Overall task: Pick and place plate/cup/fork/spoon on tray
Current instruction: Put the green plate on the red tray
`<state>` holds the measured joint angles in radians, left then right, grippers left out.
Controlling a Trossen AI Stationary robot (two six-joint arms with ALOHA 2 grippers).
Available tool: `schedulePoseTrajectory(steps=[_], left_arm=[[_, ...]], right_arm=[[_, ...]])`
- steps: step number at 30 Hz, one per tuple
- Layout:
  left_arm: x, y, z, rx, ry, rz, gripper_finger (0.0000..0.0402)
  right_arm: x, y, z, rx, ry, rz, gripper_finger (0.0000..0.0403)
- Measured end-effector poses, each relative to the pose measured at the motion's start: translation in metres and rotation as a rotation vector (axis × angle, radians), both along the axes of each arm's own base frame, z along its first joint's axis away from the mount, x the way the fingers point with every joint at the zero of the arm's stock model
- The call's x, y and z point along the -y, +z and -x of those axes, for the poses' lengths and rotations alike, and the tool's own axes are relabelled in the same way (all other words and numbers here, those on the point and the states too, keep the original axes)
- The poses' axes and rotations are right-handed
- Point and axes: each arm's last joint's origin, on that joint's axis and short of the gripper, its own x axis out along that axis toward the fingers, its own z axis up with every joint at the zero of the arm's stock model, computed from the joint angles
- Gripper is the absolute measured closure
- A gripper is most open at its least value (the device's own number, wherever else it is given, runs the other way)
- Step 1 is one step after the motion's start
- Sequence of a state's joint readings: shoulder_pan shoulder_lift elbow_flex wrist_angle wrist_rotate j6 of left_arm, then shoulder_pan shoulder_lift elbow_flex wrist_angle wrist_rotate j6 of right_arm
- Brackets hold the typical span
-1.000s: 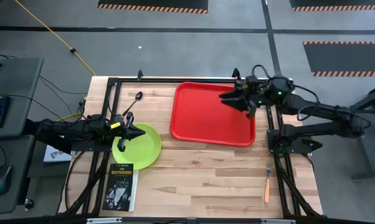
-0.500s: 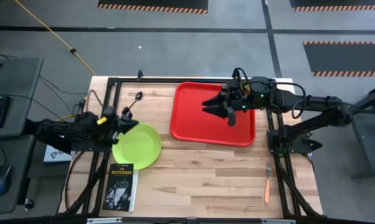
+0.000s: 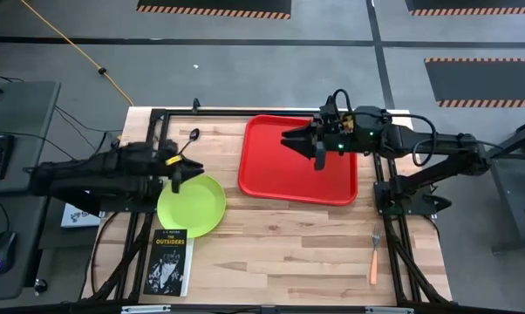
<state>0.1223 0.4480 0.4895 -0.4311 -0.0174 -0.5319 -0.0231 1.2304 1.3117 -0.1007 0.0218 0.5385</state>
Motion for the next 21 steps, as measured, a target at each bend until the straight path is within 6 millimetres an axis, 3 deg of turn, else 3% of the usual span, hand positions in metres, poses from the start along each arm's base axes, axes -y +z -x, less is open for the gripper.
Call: schedulePoseTrajectory(steps=[4,10,21], left_arm=[[-0.012,-0.001,-0.024,-0.267,-0.101,0.035,0.0229],[-0.038,-0.025,-0.062,-0.567,-0.333,0.128,0.0199],[-0.074,-0.057,-0.119,-0.827,-0.745,-0.222,0.0197]], right_arm=[[-0.001,-0.005,0.0,-0.049,0.024,0.02,0.0249],[-0.001,-0.014,0.001,-0.146,0.037,0.041,0.0249],[-0.002,-0.019,0.002,-0.202,0.068,0.063,0.0249]])
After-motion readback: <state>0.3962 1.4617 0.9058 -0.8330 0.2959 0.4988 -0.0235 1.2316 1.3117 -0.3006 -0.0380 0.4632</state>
